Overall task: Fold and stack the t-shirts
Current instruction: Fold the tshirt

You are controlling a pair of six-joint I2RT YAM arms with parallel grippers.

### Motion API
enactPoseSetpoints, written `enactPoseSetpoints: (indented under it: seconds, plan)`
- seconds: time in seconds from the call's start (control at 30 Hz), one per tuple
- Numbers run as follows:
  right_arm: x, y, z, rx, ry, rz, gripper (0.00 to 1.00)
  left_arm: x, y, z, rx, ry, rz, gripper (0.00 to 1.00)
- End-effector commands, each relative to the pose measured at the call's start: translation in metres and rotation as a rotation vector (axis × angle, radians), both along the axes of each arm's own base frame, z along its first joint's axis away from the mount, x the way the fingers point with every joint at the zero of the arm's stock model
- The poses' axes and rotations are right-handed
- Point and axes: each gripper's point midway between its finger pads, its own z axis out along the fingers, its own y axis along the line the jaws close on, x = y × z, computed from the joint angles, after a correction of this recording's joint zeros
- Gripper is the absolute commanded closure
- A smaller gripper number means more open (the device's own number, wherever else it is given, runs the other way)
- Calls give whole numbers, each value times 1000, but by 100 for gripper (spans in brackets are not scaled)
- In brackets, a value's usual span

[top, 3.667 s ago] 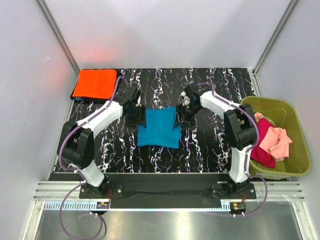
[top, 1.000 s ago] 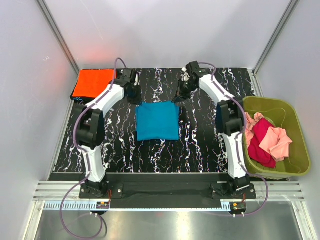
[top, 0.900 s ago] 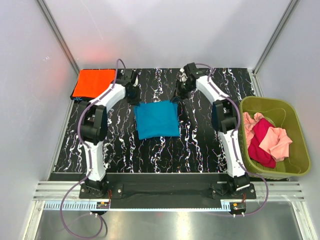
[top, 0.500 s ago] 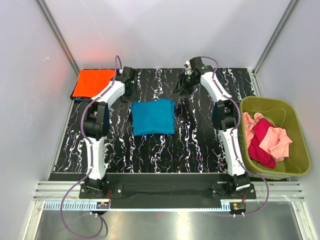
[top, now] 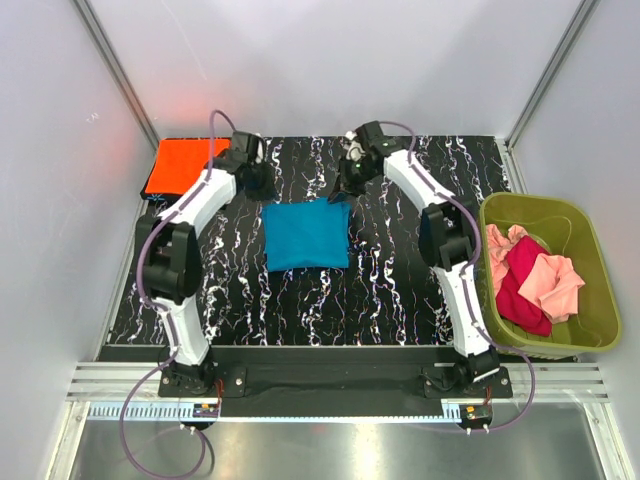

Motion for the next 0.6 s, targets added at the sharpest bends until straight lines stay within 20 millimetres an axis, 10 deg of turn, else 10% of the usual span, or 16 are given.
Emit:
enactPoseSetpoints:
  seconds: [0.0, 0.33, 0.57]
  plan:
    - [16, 23, -2, 151, 10, -10, 95, 11, -17, -31, -82, 26, -21, 77]
    - [33, 1, -84, 200, 156, -105, 100, 53, 17, -95, -31, 76, 49, 75]
    - [49, -17, -67, 207, 141, -120, 97, 54, 17, -96, -38, 103, -18, 61]
